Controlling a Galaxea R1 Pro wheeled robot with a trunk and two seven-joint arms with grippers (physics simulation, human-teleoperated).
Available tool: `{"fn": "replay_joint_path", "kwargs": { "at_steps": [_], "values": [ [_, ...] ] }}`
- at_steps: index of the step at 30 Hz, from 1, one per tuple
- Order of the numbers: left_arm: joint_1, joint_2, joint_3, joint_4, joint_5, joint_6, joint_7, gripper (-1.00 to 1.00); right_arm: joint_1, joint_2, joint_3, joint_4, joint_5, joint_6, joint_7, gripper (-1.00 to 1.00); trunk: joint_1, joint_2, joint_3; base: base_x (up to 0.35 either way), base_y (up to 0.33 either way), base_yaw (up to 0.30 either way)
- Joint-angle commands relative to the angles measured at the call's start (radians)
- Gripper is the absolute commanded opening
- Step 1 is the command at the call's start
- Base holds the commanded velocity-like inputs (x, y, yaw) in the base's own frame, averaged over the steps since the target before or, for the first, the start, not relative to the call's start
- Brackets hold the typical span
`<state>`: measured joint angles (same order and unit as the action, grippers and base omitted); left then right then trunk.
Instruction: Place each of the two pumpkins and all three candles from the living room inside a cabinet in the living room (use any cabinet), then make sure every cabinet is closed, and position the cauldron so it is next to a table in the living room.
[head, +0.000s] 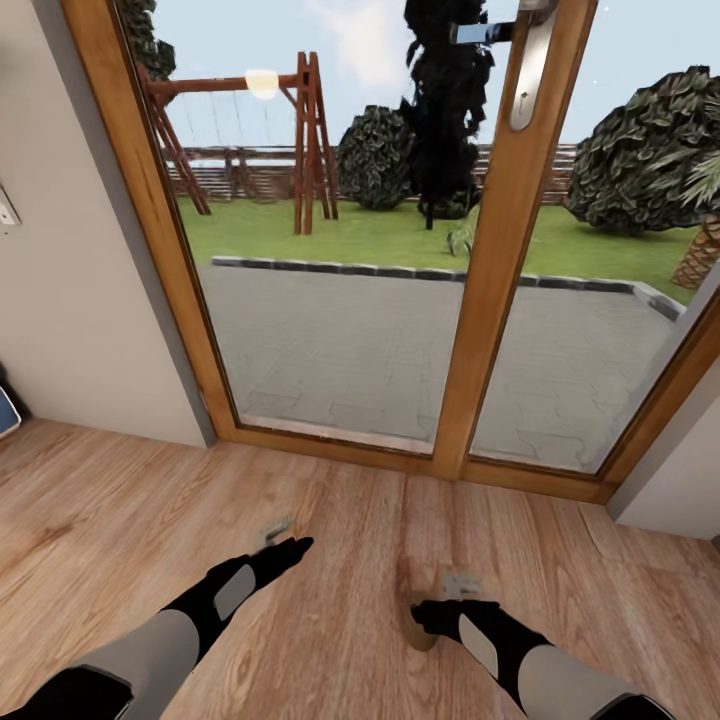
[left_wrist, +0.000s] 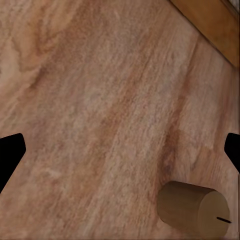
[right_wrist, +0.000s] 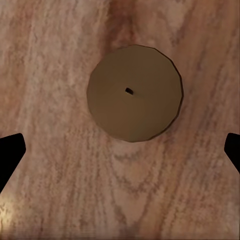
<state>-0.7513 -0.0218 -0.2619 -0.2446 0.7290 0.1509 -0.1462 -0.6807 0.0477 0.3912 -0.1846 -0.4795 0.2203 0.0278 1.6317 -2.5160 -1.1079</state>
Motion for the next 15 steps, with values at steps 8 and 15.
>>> {"fn": "replay_joint_path", "kwargs": {
  "at_steps": [8, 15],
  "values": [
    [0.000, 0.000, 0.001, -0.152, -0.018, 0.123, 0.072, 1.00, -0.001, 0.001, 0.006, 0.009, -0.001, 0.002, 0.003, 1.00, 0.000, 0.000, -0.001, 0.000, 0.000, 0.000],
    [-0.001, -0.002, 0.001, -0.171, -0.015, 0.167, 0.078, 1.00, 0.000, 0.001, 0.009, 0.010, -0.001, 0.000, 0.007, 1.00, 0.002, -0.001, -0.020, 0.000, 0.000, 0.000]
  ]
}}
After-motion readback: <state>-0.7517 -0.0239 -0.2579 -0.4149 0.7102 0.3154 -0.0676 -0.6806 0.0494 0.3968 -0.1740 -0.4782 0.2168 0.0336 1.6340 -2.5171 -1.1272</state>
